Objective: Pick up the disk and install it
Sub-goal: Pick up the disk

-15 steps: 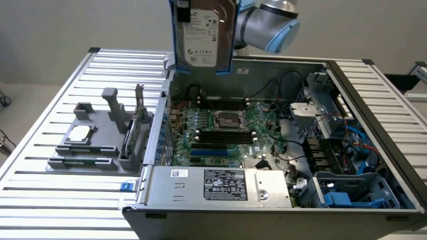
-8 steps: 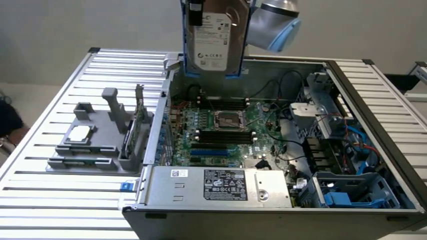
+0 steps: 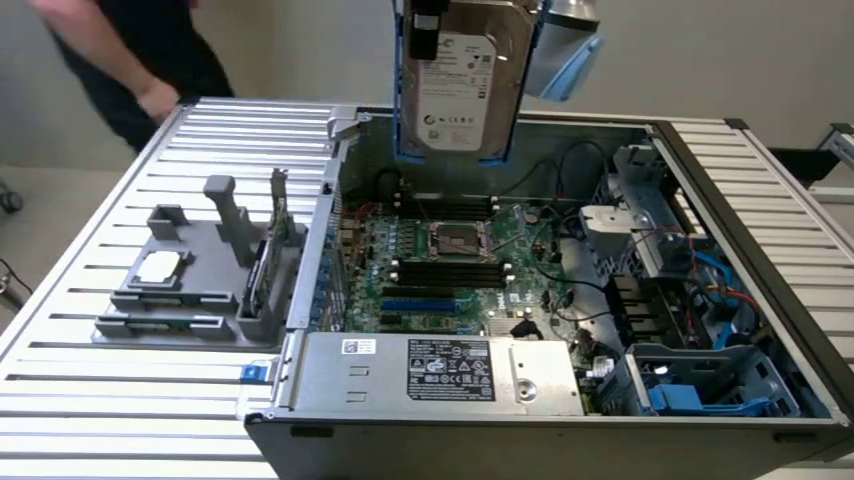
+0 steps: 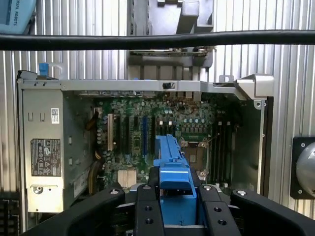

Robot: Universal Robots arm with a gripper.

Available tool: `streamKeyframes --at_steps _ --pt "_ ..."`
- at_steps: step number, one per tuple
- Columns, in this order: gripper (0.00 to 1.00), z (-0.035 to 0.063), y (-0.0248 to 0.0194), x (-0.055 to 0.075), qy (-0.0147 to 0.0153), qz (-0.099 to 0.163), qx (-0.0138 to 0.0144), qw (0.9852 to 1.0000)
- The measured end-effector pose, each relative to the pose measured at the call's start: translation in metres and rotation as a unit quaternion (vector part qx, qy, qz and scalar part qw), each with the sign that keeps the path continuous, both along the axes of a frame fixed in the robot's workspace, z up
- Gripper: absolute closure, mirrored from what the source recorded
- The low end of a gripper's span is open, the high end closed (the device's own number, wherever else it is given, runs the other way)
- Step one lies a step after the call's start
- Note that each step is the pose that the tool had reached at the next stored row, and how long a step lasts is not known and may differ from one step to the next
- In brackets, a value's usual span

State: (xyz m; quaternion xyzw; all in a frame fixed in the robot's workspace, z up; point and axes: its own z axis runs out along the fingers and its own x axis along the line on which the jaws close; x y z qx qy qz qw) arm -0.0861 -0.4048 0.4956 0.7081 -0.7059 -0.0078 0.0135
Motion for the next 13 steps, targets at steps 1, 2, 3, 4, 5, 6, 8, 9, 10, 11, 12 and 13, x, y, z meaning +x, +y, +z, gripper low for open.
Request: streamKeyframes --at_steps 1,2,3,4,5,6,8,9,10,11,12,13 --pt "0.67 0.0000 -0.0018 0.003 0.0002 0.000 0.0001 1.0000" --pt "0.67 0.0001 -0.0036 0.007 0.0005 0.000 0.0002 1.0000" --pt "0.67 0.0002 -0.0054 0.010 0.0007 0.000 0.0002 1.0000" --pt "0.67 0.0002 -0.0072 0.014 0.0008 0.000 0.0004 1.0000" --pt "0.67 0.0003 -0.0090 0.018 0.0009 0.000 0.0005 1.0000" --pt "0.67 0.0003 -0.0107 0.021 0.0010 0.000 0.0006 1.0000" --pt "0.67 0.0003 -0.0141 0.029 0.0010 0.000 0.0009 1.0000" --pt "0.67 0.0004 -0.0158 0.033 0.0011 0.000 0.0010 1.0000" --pt "0.67 0.0003 -0.0176 0.038 0.0011 0.000 0.0011 1.0000" --pt "0.67 0.0003 -0.0196 0.042 0.0010 0.000 0.0013 1.0000" --pt "0.67 0.0003 -0.0214 0.047 0.0010 0.000 0.0014 1.0000" --pt "0.67 0.0003 -0.0231 0.051 0.0010 0.000 0.0015 1.0000"
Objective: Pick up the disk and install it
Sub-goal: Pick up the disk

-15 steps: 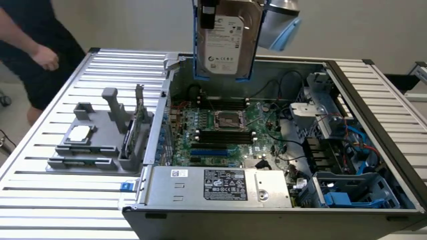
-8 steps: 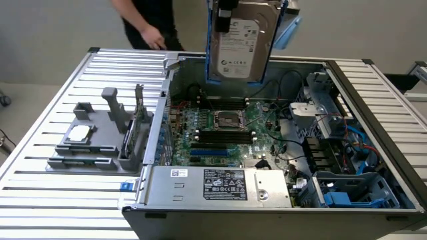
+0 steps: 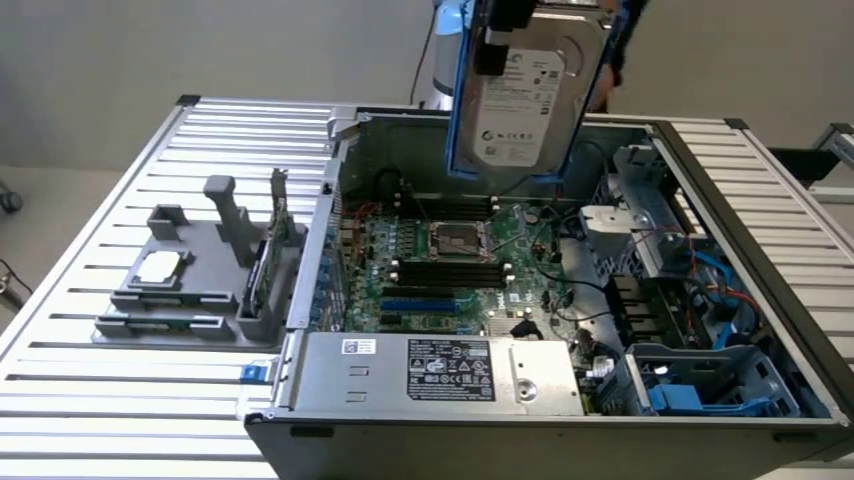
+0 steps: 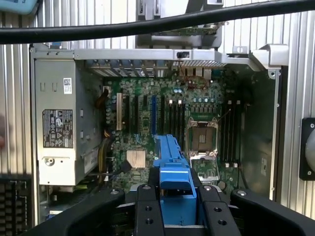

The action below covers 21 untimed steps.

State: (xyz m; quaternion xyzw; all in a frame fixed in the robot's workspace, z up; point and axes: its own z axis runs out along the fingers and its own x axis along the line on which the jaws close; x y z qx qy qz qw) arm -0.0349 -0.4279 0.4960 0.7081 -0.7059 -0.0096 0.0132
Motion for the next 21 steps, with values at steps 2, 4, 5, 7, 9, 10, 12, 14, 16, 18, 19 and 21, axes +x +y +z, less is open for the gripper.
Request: streamKeyframes --at_steps 2,4,5,7,9,10,12,14,16,18,19,21 --pt "0.67 0.0000 -0.0035 0.009 0.0000 0.000 0.0002 1.0000" --pt "0.67 0.0000 -0.0071 0.018 0.0000 0.000 0.0005 1.0000" --pt "0.67 0.0000 -0.0089 0.022 0.0000 0.000 0.0007 1.0000" --pt "0.67 0.0000 -0.0126 0.032 0.0000 0.000 0.0009 1.0000" --pt "0.67 0.0000 -0.0163 0.041 0.0000 0.000 0.0012 1.0000" --pt "0.67 0.0000 -0.0182 0.045 0.0000 0.000 0.0012 1.0000" --pt "0.67 0.0000 -0.0225 0.051 0.0000 0.000 0.0013 1.0000" --pt "0.67 0.0000 -0.0272 0.053 0.0000 0.000 0.0014 1.0000" --pt "0.67 0.0000 -0.0323 0.055 0.0000 0.000 0.0014 1.0000" --pt "0.67 0.0000 -0.0377 0.058 0.0003 0.000 0.0015 1.0000" --pt "0.67 0.0000 -0.0404 0.060 0.0004 0.000 0.0015 1.0000" --pt "0.67 0.0000 -0.0458 0.063 0.0005 0.000 0.0016 1.0000"
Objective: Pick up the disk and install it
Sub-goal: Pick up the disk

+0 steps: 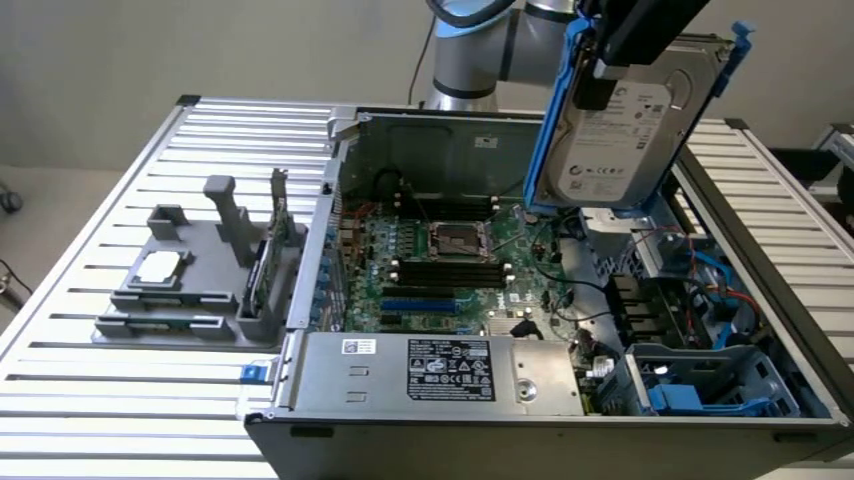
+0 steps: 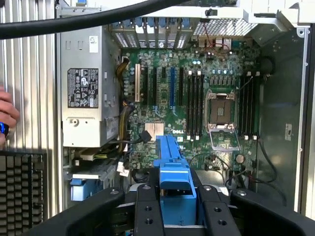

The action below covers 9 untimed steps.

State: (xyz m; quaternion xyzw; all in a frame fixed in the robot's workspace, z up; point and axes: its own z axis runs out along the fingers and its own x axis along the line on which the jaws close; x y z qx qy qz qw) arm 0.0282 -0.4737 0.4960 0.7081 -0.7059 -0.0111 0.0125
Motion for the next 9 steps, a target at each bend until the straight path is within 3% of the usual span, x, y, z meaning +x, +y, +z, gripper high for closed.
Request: streamKeyframes --at_steps 9 --pt "0.67 0.0001 -0.0250 0.012 0.0007 0.000 0.0005 1.0000"
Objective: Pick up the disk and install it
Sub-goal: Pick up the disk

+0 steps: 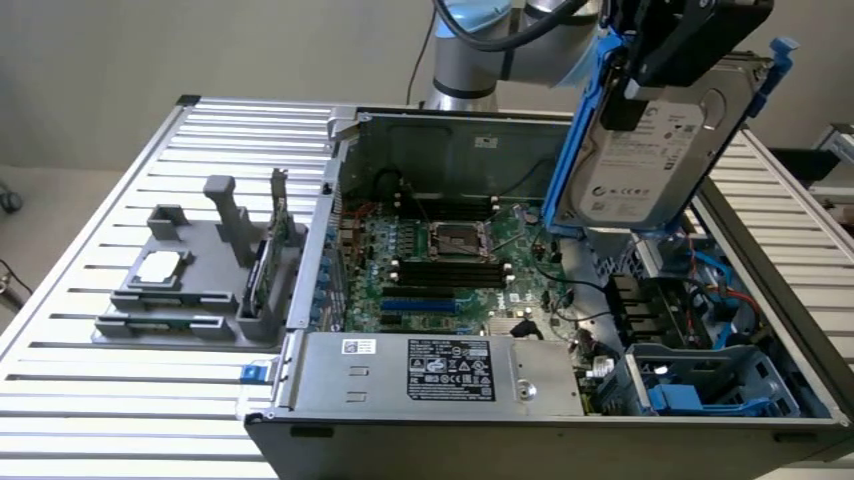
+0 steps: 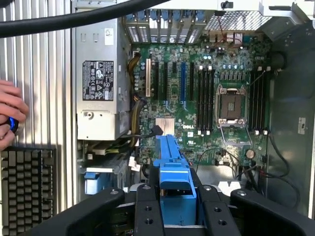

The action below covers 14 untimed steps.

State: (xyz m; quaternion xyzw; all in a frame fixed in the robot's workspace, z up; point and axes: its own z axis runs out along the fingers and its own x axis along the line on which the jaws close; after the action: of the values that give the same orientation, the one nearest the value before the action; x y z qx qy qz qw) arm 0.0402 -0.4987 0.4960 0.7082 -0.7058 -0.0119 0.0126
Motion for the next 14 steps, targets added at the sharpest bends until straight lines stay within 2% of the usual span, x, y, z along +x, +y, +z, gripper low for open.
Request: streamKeyframes --at_steps 2,6,14 --pt "0.67 0.0001 -0.0055 0.002 0.0002 0.000 0.0002 1.0000" --pt "0.67 0.0020 -0.0139 0.008 0.0004 0.000 0.0025 1.0000" --pt "0.67 0.0070 -0.0320 0.018 0.0008 0.000 0.0051 1.0000"
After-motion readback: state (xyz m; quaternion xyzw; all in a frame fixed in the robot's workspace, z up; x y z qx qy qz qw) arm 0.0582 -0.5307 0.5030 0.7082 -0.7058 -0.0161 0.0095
